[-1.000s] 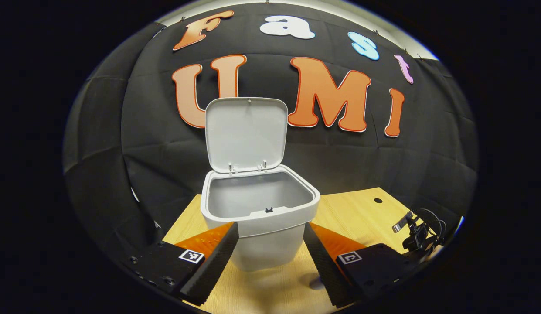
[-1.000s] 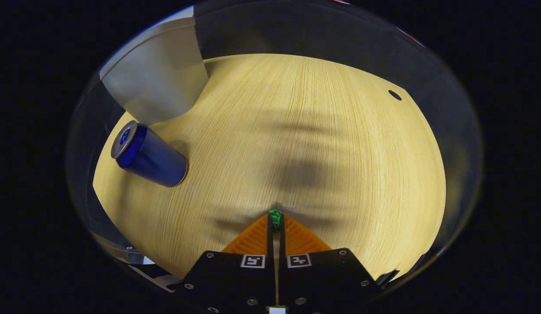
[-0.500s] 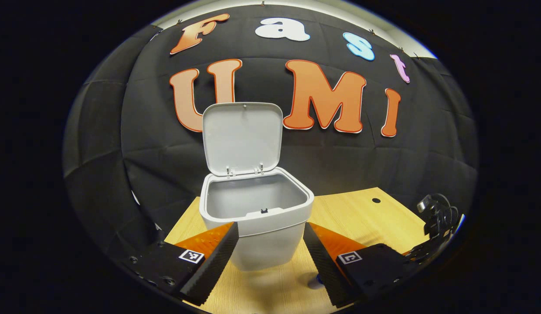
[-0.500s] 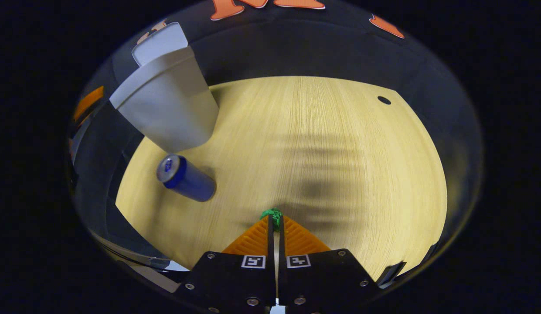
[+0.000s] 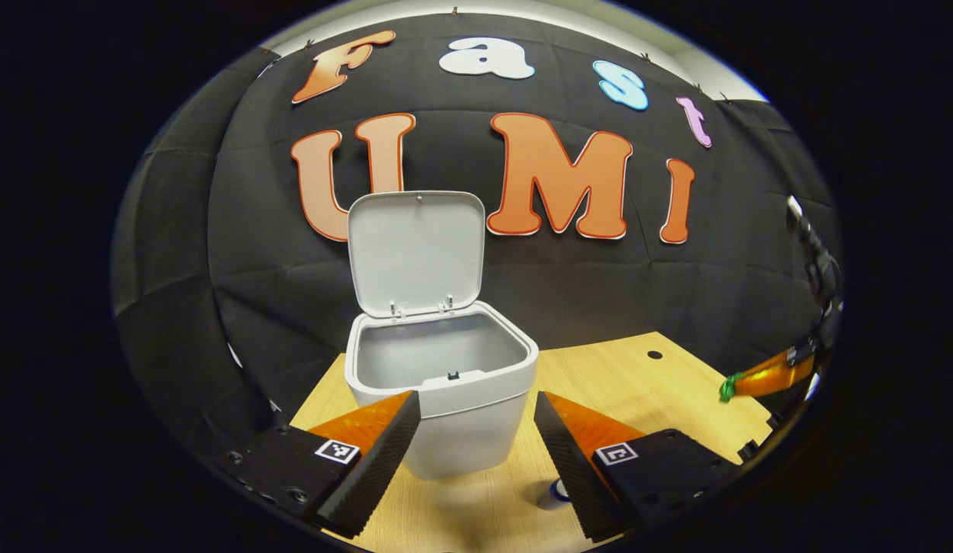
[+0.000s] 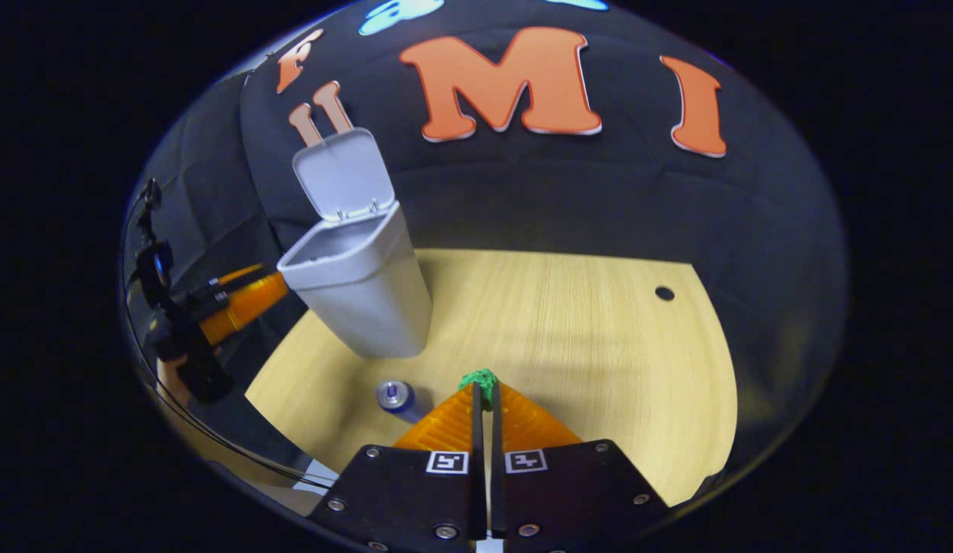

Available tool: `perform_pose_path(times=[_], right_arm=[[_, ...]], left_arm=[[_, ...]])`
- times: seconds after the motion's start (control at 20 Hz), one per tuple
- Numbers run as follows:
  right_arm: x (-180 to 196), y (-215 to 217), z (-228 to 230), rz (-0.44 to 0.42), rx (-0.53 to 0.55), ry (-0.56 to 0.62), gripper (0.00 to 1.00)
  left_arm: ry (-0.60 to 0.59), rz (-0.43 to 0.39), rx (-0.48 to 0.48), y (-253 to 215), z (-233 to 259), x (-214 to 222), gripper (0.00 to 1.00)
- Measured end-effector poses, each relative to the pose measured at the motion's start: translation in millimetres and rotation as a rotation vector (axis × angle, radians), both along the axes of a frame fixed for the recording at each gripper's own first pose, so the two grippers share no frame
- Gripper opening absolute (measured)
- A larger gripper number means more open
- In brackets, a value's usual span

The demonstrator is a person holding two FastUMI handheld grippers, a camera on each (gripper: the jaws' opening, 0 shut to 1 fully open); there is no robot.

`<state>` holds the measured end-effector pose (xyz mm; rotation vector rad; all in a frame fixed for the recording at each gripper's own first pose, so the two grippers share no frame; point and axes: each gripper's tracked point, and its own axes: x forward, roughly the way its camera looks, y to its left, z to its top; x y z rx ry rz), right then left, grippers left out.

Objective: Press the lid of the desktop garbage bin to open it, pick up the crumpled paper on the desktop and throw it into the bin, then pick up the pop can on the desktop and drop it into the bin, and finally close the garbage bin lid.

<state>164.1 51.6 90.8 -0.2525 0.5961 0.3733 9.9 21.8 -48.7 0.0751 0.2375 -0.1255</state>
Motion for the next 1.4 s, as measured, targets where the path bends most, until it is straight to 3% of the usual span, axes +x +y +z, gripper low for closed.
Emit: perform_pose_path(times=[0.25, 0.6, 0.95, 1.4], right_arm=[[17, 50, 78, 0.102, 0.033, -0.14, 0.03], [43, 147, 127, 0.278, 0.028, -0.252, 0.02], [64, 242, 115, 0.415, 0.039, -0.244, 0.02], [100, 311, 50, 0.447, -0.046, -0.185, 0.02]], left_arm=[[-0.013, -0.004, 0.012, 11, 7, -4, 0.95], [-0.016, 0.059, 0.012, 49, 7, -14, 0.95], [-0.005, 0.14, -0.007, 92, -2, -25, 0.95], [0.025, 0.231, -0.031, 146, -17, -36, 0.95]])
